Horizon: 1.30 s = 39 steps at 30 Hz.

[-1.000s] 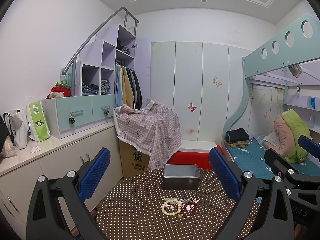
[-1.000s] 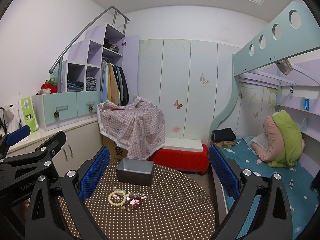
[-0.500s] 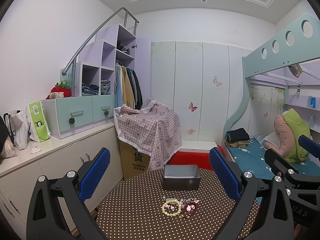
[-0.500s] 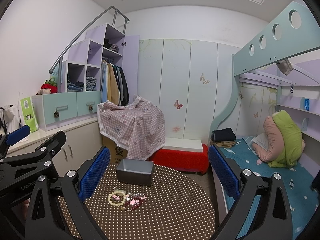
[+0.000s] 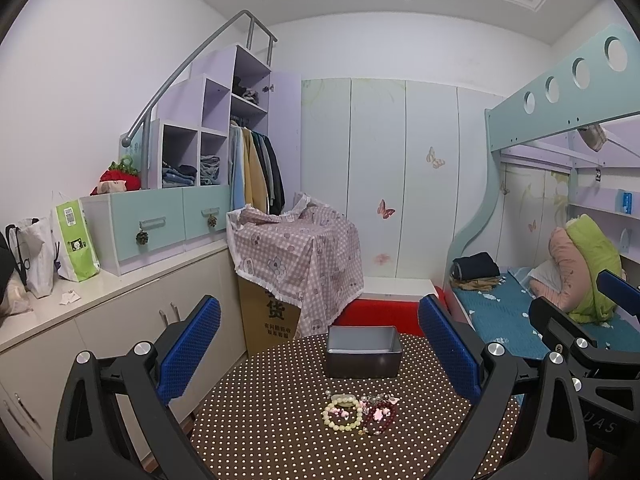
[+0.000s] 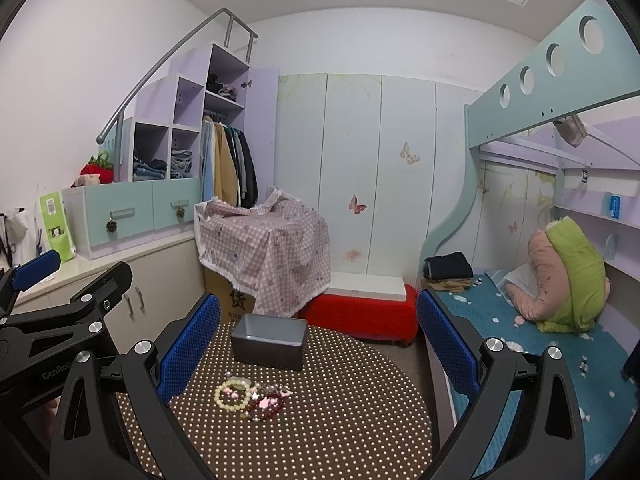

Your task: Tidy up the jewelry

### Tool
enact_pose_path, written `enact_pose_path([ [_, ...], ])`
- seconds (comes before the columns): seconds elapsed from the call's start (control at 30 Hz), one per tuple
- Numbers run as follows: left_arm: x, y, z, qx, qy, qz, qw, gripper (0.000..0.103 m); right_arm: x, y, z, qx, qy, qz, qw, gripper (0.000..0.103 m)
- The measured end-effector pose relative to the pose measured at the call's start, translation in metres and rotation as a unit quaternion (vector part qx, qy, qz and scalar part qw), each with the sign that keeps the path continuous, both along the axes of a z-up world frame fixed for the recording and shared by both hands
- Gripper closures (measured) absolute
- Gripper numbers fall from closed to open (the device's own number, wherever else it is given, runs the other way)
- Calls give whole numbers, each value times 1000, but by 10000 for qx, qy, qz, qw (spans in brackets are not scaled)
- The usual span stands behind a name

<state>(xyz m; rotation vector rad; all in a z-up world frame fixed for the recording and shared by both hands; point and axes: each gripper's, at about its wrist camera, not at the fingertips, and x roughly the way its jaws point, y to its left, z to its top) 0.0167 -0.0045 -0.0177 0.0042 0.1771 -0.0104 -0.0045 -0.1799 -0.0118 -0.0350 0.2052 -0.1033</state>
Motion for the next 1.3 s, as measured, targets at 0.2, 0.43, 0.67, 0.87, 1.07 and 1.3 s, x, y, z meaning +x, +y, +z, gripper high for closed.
enact_pose_path([
  [0.2, 8, 0, -2, 14, 84, -12, 10000, 7, 19, 2, -9, 12, 98, 7, 10000, 8],
  [0.43, 31, 9, -13, -7, 403, 25, 9992, 7, 37, 2, -19, 34, 230, 33, 9997, 8],
  [0.67, 77, 28, -45, 3, 1079, 162, 9940, 7, 73, -1, -42, -13, 650, 38, 9979, 8],
  [0.87, 128, 44, -104, -276, 2172, 12, 9757, 7, 117, -10, -78, 127, 1319, 30, 9912, 8],
  [1.07, 175, 44, -171, -391, 3176, -31, 9474, 8, 164, -14, -131, 145, 2149, 16, 9765, 8],
  [1.3, 201, 34, -207, -37, 3677, 49, 9299, 12, 196, -21, -176, 213, 2773, 25, 9605, 8],
])
